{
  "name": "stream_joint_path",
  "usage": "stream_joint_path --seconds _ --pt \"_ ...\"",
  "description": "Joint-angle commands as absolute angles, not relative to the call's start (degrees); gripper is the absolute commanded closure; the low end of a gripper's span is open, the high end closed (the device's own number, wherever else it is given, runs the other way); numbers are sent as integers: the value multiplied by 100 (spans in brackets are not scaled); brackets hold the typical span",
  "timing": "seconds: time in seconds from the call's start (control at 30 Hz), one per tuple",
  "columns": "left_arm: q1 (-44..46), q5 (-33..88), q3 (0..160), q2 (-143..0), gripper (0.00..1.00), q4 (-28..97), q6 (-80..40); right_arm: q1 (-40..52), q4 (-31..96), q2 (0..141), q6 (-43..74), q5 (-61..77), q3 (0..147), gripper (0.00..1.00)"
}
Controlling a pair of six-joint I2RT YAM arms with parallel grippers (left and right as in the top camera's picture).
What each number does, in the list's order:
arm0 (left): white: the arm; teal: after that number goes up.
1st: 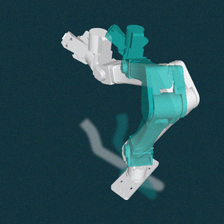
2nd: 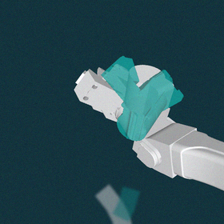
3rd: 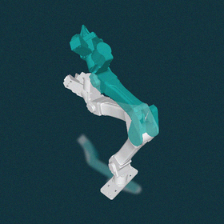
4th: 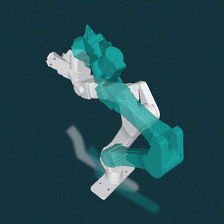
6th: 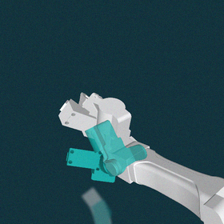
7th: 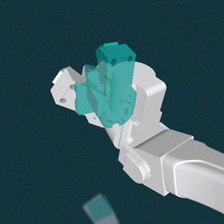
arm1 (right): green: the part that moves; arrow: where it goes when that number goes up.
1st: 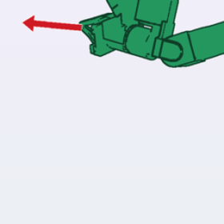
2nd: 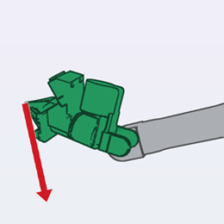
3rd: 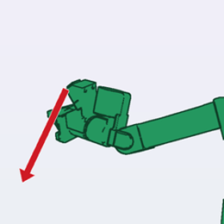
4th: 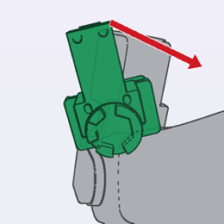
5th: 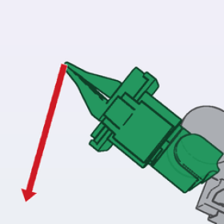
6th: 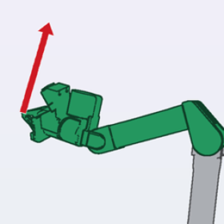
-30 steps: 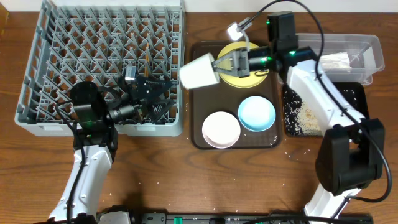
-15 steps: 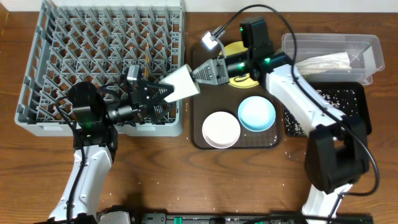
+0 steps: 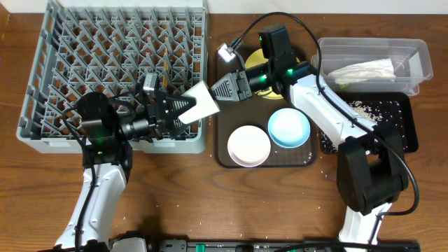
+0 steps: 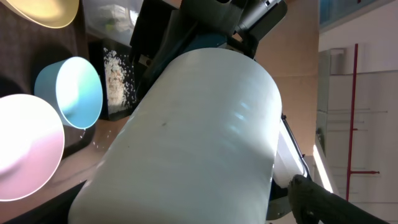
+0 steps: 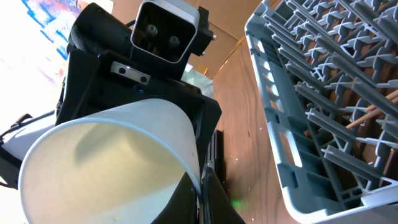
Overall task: Sort waste into correct bins and load items into the dishwasher
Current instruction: 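Grasp the white cup with left gripper, then open right gripper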
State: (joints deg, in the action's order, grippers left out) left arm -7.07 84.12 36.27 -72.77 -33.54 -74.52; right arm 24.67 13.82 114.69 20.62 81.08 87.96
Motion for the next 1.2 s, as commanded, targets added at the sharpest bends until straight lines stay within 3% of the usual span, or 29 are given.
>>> stream_joint_path --seconds 0.0,0.97,1.17 --pt "-733 8527 3710 -7266 8 -3398 -7308 2502 1374 11456 2117 8300 8753 99" --pt "-731 8462 3708 -7266 9 -3393 -7067 2635 1245 11459 2126 7981 8549 99" --pt "-731 8346 3708 -7266 19 -3393 -6925 2635 1247 11459 2123 8001 8549 99"
